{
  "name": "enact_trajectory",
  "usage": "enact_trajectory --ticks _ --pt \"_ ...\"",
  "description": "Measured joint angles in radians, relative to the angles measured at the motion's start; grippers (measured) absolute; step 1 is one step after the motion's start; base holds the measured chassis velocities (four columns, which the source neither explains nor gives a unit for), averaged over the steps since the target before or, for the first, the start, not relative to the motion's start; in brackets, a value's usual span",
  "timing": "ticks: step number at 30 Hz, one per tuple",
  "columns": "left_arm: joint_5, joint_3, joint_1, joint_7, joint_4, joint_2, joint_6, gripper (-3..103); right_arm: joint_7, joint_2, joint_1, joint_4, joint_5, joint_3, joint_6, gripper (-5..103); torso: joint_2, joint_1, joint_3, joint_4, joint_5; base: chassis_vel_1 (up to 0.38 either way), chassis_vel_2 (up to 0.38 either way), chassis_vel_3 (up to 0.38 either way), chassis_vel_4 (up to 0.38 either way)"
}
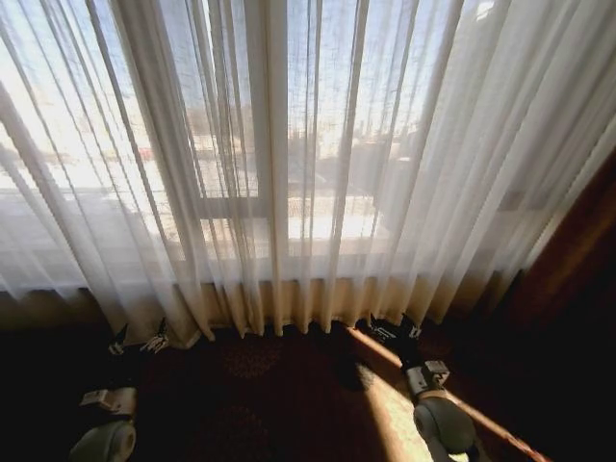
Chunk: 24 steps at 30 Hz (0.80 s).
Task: Open the curtains by pulling them apart, changing their state from closed to fully open.
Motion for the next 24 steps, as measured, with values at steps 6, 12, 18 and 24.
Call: enact_trajectory --ticks 6,12,18,24 --pt "0.0 0.0 0.0 0.0 0.0 0.0 0.0 100 -0.001 0.001 -0.015 0.016 0.002 -0.002 0.001 100 0.0 0.0 0.0 0.0 0.0 0.0 0.0 0.0 0.0" --pt "0.0 0.0 0.0 0.0 0.0 0.0 0.0 100 -0.001 0.011 -0.018 0.018 -0.005 -0.007 0.0 100 0.0 0.0 0.0 0.0 0.0 0.0 0.0 0.0 0.0" --pt "0.0 0.0 0.0 0.0 0.0 0.0 0.0 100 -0.026 0.018 -0.019 0.007 -0.013 -0.008 0.026 100 0.0 0.0 0.0 0.0 0.0 0.0 0.0 0.0 0.0" --pt "0.0 0.0 0.0 0.0 0.0 0.0 0.0 100 -0.035 0.017 -0.018 0.004 -0.013 -0.014 0.05 100 0.0 0.0 0.0 0.0001 0.0001 0.0 0.0 0.0 0.0"
